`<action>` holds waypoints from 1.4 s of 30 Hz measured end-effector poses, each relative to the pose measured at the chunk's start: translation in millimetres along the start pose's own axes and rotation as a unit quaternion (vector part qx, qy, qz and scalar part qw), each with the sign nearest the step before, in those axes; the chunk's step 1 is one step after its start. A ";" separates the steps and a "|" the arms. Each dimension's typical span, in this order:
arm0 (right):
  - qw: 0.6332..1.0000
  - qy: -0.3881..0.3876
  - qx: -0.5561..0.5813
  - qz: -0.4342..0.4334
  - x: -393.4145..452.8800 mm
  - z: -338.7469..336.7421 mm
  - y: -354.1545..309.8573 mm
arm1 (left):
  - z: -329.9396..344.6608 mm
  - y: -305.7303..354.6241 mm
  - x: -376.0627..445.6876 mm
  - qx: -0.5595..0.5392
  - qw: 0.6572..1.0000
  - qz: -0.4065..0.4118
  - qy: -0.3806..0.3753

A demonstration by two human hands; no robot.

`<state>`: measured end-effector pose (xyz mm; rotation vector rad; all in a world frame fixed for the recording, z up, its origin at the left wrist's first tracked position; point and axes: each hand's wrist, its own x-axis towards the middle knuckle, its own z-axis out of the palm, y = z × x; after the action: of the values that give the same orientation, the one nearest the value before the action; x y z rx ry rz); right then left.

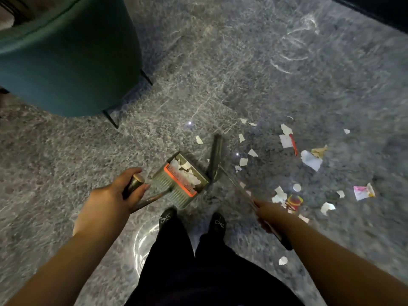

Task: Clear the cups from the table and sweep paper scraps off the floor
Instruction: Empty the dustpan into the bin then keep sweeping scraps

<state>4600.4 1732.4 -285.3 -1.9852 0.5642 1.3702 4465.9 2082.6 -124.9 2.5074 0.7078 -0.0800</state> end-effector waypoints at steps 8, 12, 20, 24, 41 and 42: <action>0.996 0.078 0.012 0.035 -35.2 11.1 45.7 | -9.6 -13.6 47.6 0.006 0.997 0.067 -0.033; 0.994 0.079 0.067 0.028 -54.7 29.7 45.3 | -15.9 -17.3 67.1 0.003 0.993 0.111 -0.039; 0.981 0.103 0.166 -0.004 -65.2 79.1 -3.5 | -35.7 -44.8 95.2 -0.037 0.989 0.132 -0.047; 0.988 0.087 0.123 -0.032 -58.0 88.1 -47.9 | -51.2 -64.9 104.1 -0.037 0.990 0.135 -0.025; 0.991 -0.002 -0.110 -0.076 60.7 84.7 -205.4 | -73.4 -66.9 136.2 -0.017 1.000 0.022 -0.013; 0.990 0.002 -0.121 -0.078 62.2 79.6 -203.4 | -72.9 -64.1 139.2 -0.016 1.000 0.017 -0.012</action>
<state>4706.6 1931.9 -307.7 -2.1733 0.2467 1.3895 4547.5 2231.3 -119.7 2.4831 0.6511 -0.0872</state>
